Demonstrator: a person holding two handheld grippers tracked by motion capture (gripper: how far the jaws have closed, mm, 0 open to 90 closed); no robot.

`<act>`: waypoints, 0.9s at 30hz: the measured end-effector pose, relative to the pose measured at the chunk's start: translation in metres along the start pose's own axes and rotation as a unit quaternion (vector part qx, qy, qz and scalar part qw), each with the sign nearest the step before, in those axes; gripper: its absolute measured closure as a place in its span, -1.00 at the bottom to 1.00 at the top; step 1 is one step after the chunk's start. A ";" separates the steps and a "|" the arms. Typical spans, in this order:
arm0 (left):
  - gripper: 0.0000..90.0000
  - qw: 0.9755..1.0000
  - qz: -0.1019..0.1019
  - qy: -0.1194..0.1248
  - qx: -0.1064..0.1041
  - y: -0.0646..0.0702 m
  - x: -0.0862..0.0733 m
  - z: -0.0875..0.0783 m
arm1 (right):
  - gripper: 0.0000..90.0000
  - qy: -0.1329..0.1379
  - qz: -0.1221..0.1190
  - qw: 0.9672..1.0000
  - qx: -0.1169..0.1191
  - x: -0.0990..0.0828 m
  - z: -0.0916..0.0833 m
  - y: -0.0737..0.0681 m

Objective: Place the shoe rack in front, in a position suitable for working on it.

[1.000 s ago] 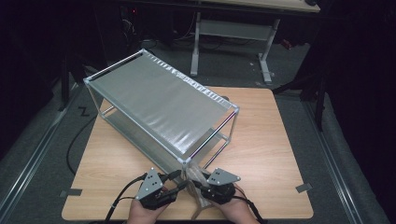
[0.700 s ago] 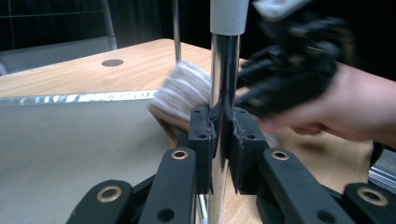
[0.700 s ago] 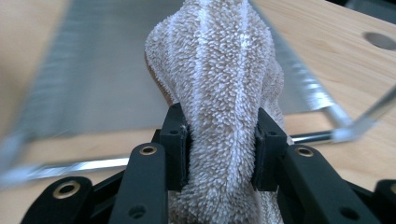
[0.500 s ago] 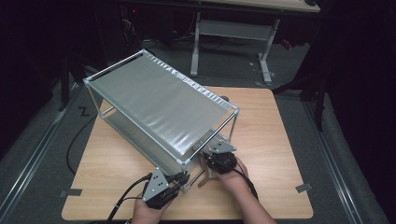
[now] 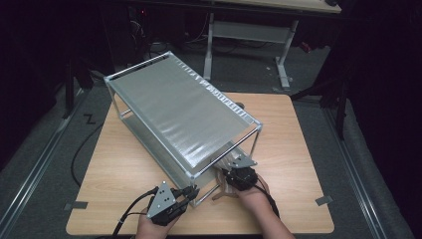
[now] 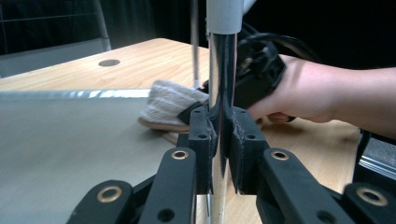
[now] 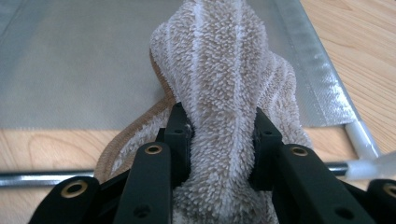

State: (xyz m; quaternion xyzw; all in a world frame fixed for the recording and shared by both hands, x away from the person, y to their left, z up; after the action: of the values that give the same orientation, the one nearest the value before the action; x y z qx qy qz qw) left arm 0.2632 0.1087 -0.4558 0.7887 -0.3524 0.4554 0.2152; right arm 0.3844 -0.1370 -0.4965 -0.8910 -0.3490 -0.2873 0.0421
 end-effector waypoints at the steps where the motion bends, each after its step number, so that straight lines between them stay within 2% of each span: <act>1: 0.79 1.000 -0.003 0.001 0.002 -0.001 0.000 0.000 | 0.50 0.002 0.000 1.000 -0.002 -0.002 -0.001 0.001; 6: 0.79 1.000 -0.013 0.005 0.005 -0.005 -0.001 0.000 | 0.50 0.005 0.003 1.000 -0.008 -0.012 -0.006 0.009; 10: 0.79 1.000 -0.015 0.007 0.005 -0.004 -0.001 0.000 | 0.47 0.011 0.018 1.000 -0.009 -0.019 -0.011 0.013; 13: 0.79 1.000 -0.013 0.006 0.003 -0.003 -0.001 0.000 | 0.43 0.046 0.028 0.999 -0.007 -0.027 -0.025 0.014; 15: 0.79 1.000 -0.012 0.006 -0.001 -0.002 -0.001 0.001 | 0.42 0.071 0.042 0.996 0.018 -0.034 -0.035 0.012; 18: 0.79 1.000 -0.008 0.009 -0.007 0.001 0.000 0.005 | 0.40 0.091 0.029 0.994 0.049 -0.036 -0.047 0.001; 19: 0.79 1.000 -0.006 0.010 -0.009 0.002 0.001 0.007 | 0.39 0.091 0.023 0.993 0.068 -0.037 -0.048 -0.005; 21: 0.79 1.000 -0.004 0.011 -0.014 0.004 0.002 0.010 | 0.36 0.085 0.000 0.992 0.089 -0.036 -0.045 -0.021; 24: 0.79 1.000 -0.001 0.012 -0.019 0.006 0.003 0.012 | 0.13 0.066 -0.031 0.991 0.115 -0.035 -0.036 -0.043; 27: 0.79 1.000 -0.001 0.014 -0.024 0.005 0.002 0.012 | -0.04 0.070 -0.035 0.989 0.123 -0.035 -0.039 -0.048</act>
State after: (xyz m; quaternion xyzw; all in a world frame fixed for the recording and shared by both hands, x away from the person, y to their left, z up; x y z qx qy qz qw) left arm 0.2674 0.0969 -0.4597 0.7771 -0.3594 0.4581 0.2391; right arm 0.3133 -0.1329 -0.4890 -0.8440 -0.4088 -0.3053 0.1655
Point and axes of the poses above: each handheld gripper's, and its own axes: z roughly forward along the jaws, x roughly out of its top, y roughly to its right, the point moved 1 cm from there along z, roughly forward along the jaws, and after that the axes turned 14 degrees about -y, right-handed, at the moved point
